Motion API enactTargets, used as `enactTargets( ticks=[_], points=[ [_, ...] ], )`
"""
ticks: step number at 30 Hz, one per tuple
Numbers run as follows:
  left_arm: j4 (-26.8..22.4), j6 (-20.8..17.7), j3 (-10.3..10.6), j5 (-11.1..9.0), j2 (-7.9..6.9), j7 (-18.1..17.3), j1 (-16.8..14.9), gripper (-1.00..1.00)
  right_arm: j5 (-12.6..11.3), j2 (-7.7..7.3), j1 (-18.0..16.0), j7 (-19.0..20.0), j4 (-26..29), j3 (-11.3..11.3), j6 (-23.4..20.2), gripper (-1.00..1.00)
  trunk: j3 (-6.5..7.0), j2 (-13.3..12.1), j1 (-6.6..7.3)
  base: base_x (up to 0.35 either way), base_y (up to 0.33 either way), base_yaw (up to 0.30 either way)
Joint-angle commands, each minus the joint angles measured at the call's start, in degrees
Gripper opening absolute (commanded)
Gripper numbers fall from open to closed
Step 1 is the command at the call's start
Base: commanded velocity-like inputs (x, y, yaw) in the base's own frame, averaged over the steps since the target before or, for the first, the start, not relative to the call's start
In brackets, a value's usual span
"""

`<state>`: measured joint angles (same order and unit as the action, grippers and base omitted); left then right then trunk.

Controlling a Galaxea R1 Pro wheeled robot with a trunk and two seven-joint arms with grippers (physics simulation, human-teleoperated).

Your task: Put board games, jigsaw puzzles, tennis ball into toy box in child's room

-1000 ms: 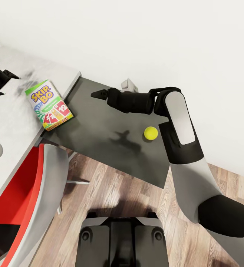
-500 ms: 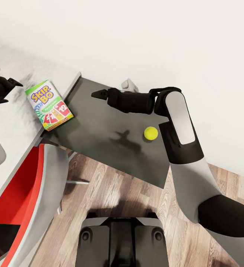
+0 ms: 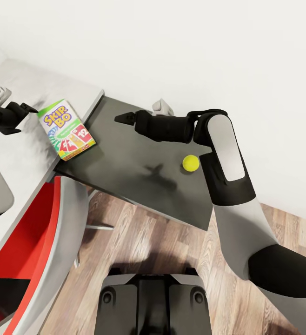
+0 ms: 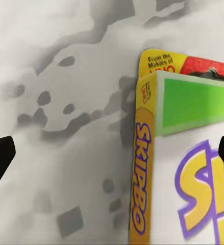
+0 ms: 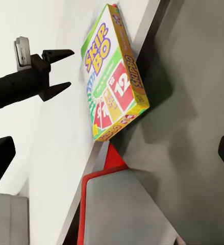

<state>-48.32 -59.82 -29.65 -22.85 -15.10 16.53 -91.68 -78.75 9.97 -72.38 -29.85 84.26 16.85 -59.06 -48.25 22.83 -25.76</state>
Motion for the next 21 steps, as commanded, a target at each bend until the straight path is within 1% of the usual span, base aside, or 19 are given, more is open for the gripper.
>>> enactTargets(
  ticks=[1, 6, 14, 21],
  points=[
    [-0.02, -0.18, -0.06, -0.6, 0.03, 0.52, -0.01, 1.0, -0.53, 0.02, -0.05, -0.61, 0.03, -0.02, -0.09, 1.0, -0.06, 0.09, -0.03, -0.032, 0.023, -0.002],
    [-0.24, -0.18, -0.03, -0.57, 0.0, 0.52, 0.02, 1.0, -0.48, 0.02, -0.05, -0.63, 0.03, -0.01, -0.06, 1.0, -0.05, 0.09, -0.03, -0.026, 0.06, -0.001],
    [-0.38, -0.18, 0.03, -0.54, -0.14, 0.52, 0.03, 1.0, -0.45, 0.02, -0.05, -0.63, -0.05, 0.15, -0.01, 1.0, -0.05, 0.09, -0.03, -0.099, 0.171, 0.0],
    [-0.41, -0.18, 0.03, -0.53, -0.11, 0.52, 0.02, 1.0, -0.44, 0.02, -0.05, -0.64, -0.06, 0.29, 0.0, 1.0, 0.0, 0.09, -0.03, -0.029, 0.044, 0.0]
  ],
)
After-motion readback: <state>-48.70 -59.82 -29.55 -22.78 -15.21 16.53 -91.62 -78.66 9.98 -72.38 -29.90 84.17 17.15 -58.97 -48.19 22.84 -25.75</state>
